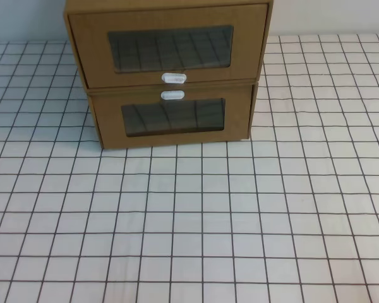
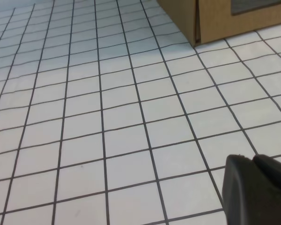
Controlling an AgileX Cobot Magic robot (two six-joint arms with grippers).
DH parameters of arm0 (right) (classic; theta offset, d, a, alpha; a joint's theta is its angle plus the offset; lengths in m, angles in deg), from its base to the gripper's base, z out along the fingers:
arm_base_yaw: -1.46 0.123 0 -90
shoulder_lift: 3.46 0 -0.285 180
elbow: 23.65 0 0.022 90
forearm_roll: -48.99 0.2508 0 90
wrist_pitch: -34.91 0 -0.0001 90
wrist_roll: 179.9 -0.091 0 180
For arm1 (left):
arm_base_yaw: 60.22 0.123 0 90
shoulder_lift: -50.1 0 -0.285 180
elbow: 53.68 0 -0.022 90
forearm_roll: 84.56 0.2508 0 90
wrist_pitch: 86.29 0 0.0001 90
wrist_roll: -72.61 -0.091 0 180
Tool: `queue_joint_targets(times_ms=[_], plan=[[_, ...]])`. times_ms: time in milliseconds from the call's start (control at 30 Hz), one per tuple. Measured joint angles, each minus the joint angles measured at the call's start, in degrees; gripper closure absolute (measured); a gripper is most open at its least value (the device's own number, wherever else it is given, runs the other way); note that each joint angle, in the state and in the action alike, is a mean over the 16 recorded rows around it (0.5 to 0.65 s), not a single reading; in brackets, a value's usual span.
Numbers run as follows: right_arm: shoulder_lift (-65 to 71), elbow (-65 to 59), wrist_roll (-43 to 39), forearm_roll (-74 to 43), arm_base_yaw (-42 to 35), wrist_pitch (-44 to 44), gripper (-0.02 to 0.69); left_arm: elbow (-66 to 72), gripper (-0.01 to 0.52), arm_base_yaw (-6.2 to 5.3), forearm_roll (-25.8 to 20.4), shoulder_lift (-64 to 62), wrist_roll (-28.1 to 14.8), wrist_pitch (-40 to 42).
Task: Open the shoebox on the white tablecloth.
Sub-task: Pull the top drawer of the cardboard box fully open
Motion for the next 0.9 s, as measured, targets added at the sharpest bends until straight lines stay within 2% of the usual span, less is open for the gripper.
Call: queue_joint_targets(times_ms=[900], plan=[[0.0, 0.0, 0.0, 0.0, 0.0, 0.0, 0.678, 0.0, 0.516, 0.0, 0.0, 0.0, 0.0, 0.0]])
